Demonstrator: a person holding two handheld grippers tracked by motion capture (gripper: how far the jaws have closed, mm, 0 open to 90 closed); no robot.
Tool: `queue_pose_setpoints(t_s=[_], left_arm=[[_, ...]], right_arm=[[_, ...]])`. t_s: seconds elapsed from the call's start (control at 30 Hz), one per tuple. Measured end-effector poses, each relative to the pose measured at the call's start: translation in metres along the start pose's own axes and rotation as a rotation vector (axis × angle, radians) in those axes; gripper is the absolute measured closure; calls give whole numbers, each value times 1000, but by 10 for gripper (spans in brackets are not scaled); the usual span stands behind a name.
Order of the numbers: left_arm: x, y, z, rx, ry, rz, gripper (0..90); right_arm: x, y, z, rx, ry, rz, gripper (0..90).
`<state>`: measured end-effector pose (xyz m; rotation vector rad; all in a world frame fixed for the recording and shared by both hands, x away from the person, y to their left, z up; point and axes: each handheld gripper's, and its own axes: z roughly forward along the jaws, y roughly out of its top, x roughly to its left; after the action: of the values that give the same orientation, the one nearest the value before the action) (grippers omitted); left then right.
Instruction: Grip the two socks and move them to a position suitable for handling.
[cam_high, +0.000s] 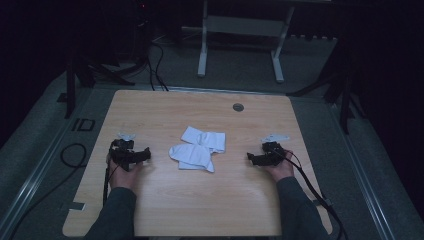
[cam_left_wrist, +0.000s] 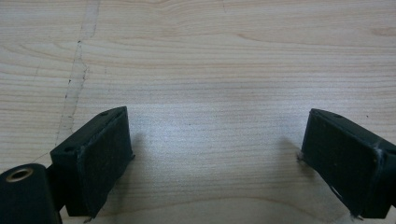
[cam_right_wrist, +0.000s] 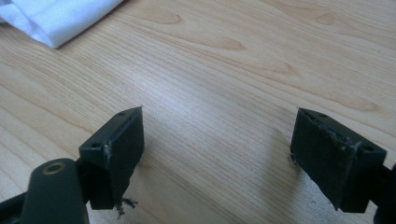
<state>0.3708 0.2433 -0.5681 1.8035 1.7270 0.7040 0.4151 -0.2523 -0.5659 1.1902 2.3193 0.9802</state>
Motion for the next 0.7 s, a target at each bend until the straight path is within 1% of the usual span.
queue_pose_setpoints(t_s=[0.27,0.33,0.43,0.47,0.5,0.57,0.63,0.7], left_arm=[[0,-1,-1,1,-4,4,84],[0,-1,-1,1,-4,4,84],[0,-1,-1,1,-4,5,85],[0,-1,-1,1,-4,5,84],[0,-1,-1,1,-5,4,85],[-1,-1,-1,-1,-6,5,85],[-1,-1,-1,-1,-8,6,85],[-1,-2,-1,0,-8,7,85]], right_arm=[[0,0,0,1,2,-1,171],[1,1,0,9,2,1,191],[1,3,-2,26,8,-5,251],[2,4,-3,36,5,-3,309],[3,5,-5,45,4,9,380],[6,5,-10,34,45,14,422],[13,6,-16,36,53,-23,458],[19,7,-22,38,51,-59,479]])
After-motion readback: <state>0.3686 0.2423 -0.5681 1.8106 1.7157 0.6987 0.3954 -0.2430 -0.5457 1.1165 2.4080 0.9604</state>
